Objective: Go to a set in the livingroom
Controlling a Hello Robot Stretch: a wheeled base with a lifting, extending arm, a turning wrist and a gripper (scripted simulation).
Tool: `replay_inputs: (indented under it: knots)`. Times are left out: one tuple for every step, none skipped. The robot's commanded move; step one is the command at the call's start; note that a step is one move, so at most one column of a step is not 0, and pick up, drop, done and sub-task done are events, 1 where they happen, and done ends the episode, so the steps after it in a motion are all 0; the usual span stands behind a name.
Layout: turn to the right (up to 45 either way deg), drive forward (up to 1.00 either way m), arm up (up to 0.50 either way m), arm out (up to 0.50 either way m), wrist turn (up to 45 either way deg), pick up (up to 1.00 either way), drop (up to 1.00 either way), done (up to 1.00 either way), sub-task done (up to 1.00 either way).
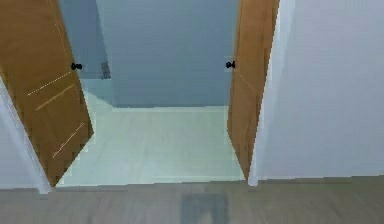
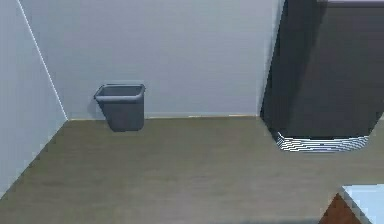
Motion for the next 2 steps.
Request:
replay_inputs:
  knots:
    - [0.0,0.05,0.0,0.0,0.0,0.0,0.0,0.0,0.0]
    - [-45.0,0.0,0.0,0.0,0.0,0.0,0.0,0.0,0.0]
